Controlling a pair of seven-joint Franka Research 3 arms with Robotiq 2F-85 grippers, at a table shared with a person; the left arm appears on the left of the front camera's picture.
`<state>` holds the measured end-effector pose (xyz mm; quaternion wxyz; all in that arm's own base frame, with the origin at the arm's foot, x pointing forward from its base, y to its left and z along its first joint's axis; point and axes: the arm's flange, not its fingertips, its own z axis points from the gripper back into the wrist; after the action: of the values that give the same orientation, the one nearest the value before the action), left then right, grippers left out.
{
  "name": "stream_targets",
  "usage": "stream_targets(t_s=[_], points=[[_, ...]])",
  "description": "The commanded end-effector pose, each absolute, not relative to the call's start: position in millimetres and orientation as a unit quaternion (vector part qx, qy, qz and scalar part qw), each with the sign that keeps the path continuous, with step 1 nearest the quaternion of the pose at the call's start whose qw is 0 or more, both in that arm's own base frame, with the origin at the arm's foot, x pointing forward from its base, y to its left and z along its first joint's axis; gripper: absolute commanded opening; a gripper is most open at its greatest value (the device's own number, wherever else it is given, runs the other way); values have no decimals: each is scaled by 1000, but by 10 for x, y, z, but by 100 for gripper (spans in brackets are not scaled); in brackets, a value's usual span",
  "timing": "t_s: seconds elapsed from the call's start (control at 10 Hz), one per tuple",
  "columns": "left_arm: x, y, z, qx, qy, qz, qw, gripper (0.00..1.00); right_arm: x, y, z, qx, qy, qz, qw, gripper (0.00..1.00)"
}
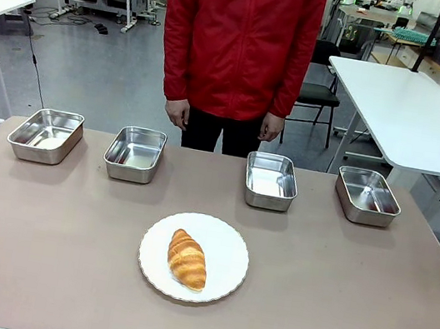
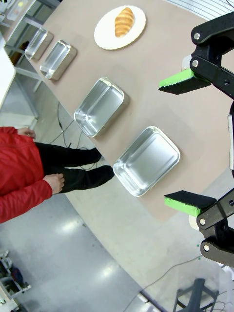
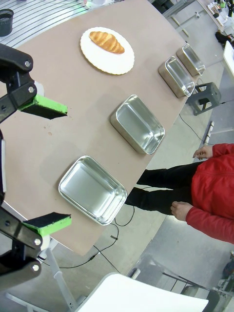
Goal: Place the bread in the container.
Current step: Place the Butter Roll into the Airtight Container indicated by the human.
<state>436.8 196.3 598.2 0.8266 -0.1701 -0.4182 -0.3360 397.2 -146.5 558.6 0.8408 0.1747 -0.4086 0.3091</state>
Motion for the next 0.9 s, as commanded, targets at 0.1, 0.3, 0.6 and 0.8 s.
stream_targets(t_s=[0.1, 0.3, 0.6, 0.8], points=[[4357, 1959, 5982, -170, -419, -344, 823, 100, 3967, -1463, 5598, 177, -415, 312, 836, 100], [4357, 1959, 5982, -170, -419, -344, 823, 100, 3967, -1463, 5598, 177, -415, 312, 836, 100], [4357, 1959, 5982, -170, -419, -344, 823, 100, 3967, -1463, 5598, 177, -415, 312, 836, 100], [4357, 1959, 5982, -170, -419, -344, 823, 100, 3967, -1463, 5598, 177, -415, 312, 836, 100]])
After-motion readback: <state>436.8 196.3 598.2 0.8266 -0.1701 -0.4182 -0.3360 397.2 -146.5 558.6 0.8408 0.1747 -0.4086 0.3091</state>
